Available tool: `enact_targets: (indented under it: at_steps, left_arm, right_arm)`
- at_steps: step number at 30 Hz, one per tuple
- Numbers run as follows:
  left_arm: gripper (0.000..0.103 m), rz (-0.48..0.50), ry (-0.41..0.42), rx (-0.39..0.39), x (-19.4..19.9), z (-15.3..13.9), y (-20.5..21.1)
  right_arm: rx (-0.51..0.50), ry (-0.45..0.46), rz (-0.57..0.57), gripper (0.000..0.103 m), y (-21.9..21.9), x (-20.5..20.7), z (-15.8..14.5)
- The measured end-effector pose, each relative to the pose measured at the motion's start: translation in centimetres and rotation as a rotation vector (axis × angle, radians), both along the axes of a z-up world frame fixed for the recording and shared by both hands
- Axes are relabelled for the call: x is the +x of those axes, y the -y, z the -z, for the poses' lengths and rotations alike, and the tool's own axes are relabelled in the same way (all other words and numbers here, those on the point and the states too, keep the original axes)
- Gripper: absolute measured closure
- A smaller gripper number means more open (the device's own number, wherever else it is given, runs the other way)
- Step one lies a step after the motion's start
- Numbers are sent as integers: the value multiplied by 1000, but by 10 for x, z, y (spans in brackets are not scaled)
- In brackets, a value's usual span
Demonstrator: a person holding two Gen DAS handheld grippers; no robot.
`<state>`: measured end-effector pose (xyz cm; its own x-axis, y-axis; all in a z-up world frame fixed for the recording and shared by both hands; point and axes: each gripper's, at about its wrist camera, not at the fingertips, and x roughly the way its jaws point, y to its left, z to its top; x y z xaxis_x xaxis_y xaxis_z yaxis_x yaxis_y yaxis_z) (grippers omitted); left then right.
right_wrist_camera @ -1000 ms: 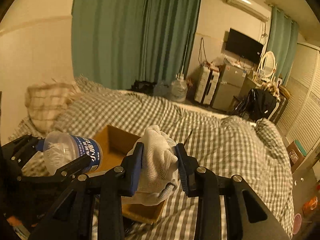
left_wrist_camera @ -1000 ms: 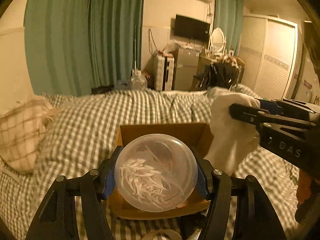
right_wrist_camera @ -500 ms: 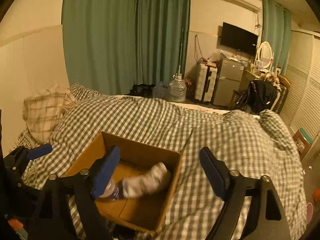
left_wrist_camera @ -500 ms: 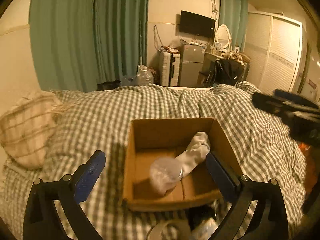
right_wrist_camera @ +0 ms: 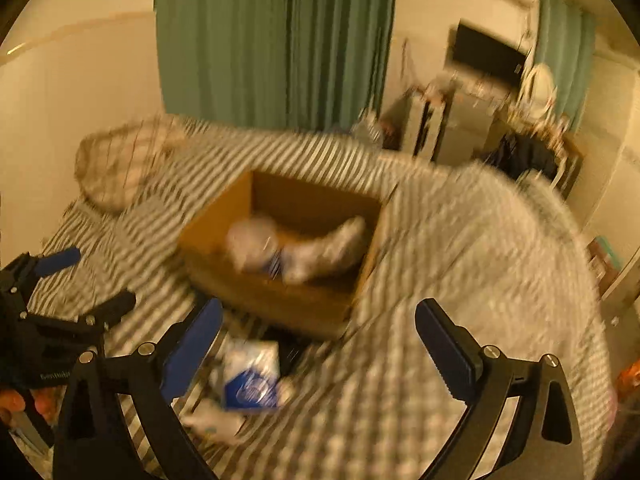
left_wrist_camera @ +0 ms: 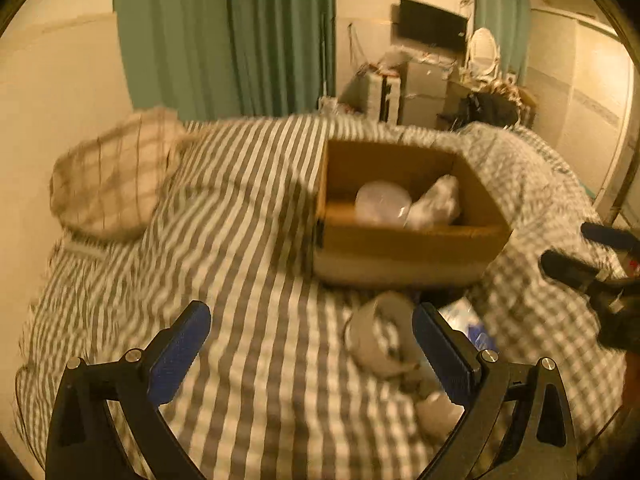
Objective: Organize objects
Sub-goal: 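Grasp the blue Vinda tissue pack with the right tool, then grasp the white tape roll by its rim with the left tool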
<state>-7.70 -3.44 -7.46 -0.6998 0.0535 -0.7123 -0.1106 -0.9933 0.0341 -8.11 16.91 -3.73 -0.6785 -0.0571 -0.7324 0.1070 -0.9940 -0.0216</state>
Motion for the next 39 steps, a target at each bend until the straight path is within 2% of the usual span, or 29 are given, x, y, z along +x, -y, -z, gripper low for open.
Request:
enact_targets:
  at_steps: [4,11,12,14,15,16,17,23,26,29,31,32,33,36,39]
  left_arm:
    - [0,-21,57,-30,-2,23,3]
    - [0,-22,106,-5,-8,41,9]
    - [0,-21,110,-7,-9,42,9]
    - [0,-12,122,-5,-10,44,6]
    - [0,-9,126,-6,-11,45,5]
    - [0,-6,130,-10,-12,46,4]
    - [0,-2,134,-13,-13,47,3]
    - [1,42,143,-19,-19,42,-12]
    - [3,46,137,-65,-28,41,-28]
    - [10,58,167,-78,-41,51,-44]
    - [24,53,199,-105,-50,64,-52]
    - [27,51,215,-113,-54,69,-53]
    - [34,50,234,-120,-57,75,-54]
    - [63,42,263,-158,-63,90,-56]
    - [88,63,266,-144,-60,92,-56]
  right_arm:
    - [10,98,-41,6,15,-4,41]
    - [30,210,-92,6,31,-16,78]
    - [26,226,-100,9,35,-20,81]
    - [17,275,-129,20,39,-23,92]
    - [19,291,-137,30,42,-23,97]
    - [17,301,-144,48,43,-24,99]
    - [8,300,-148,53,42,-23,98]
    - [1,171,-114,56,22,-7,55]
    - [32,100,-71,56,5,-3,32]
    - [28,85,-35,55,-11,-3,28]
    - [16,103,-31,55,-16,-4,36]
    - [12,112,-34,55,-13,-6,39]
    - [9,120,-38,55,-13,-8,43]
    - [-1,137,-47,55,-11,-10,51]
    - [-7,138,-46,55,-6,-13,55]
